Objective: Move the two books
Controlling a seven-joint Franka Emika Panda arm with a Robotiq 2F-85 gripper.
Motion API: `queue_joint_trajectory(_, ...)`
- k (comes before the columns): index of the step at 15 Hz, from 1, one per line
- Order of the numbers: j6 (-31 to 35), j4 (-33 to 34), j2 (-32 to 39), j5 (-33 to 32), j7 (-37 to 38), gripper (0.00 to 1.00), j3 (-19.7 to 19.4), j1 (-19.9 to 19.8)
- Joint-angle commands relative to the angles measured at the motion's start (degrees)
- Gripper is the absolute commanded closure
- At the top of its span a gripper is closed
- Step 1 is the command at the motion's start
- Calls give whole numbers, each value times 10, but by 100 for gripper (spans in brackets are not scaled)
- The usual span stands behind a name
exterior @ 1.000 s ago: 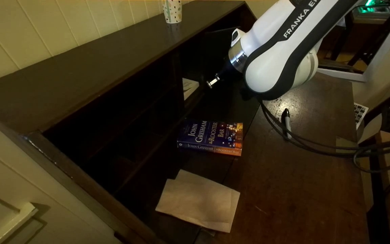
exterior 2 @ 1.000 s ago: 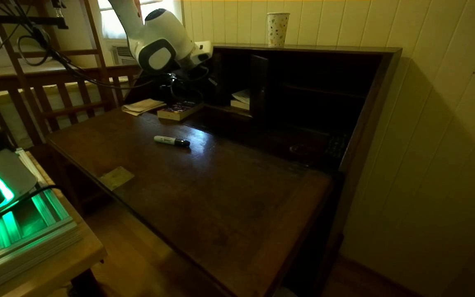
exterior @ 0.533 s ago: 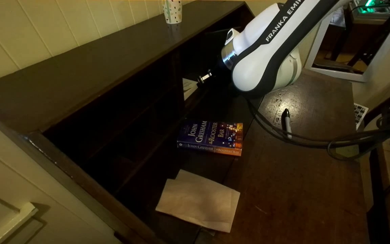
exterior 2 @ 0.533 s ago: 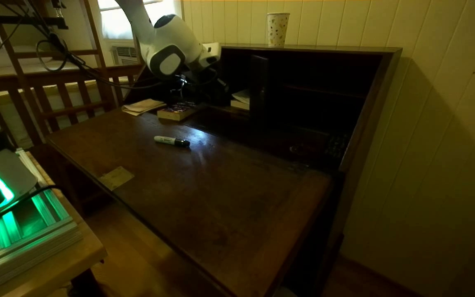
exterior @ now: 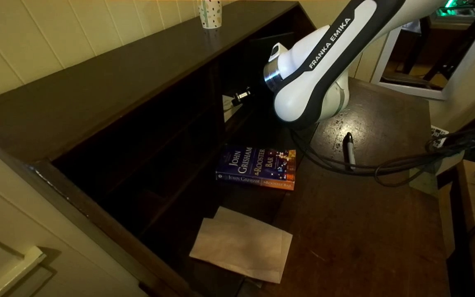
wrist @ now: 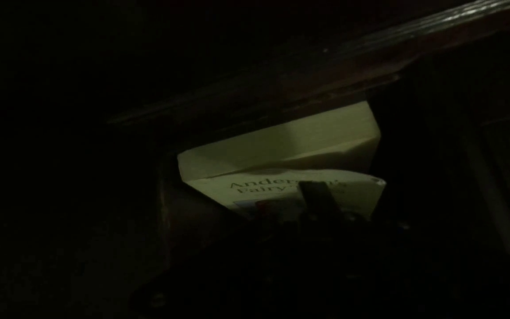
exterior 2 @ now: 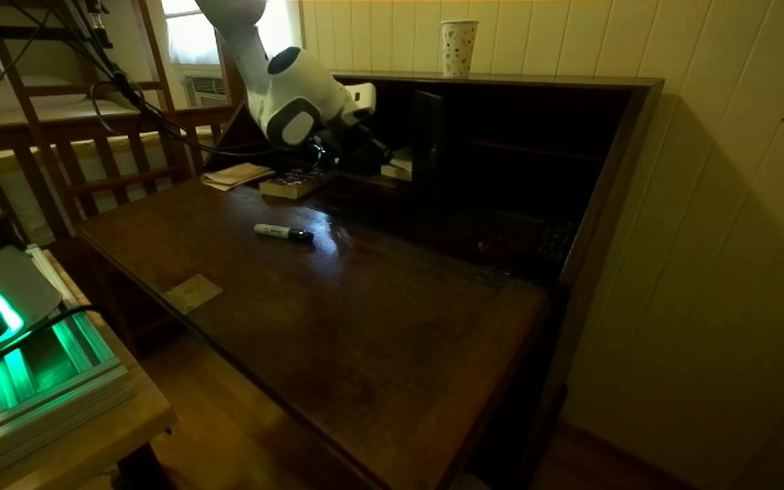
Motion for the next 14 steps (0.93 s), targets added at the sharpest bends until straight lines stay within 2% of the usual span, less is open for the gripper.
queue_joint_trajectory(1,38,41,46,-111,100,100,-26,3)
queue_joint_trajectory(4,58,66,72,-166,152,100,-40,2)
queue_joint_trajectory(9,63,102,100,-191,190,100,-53,3)
queue_joint_trajectory(14,-17,109,89,-179,198,100,-61,7)
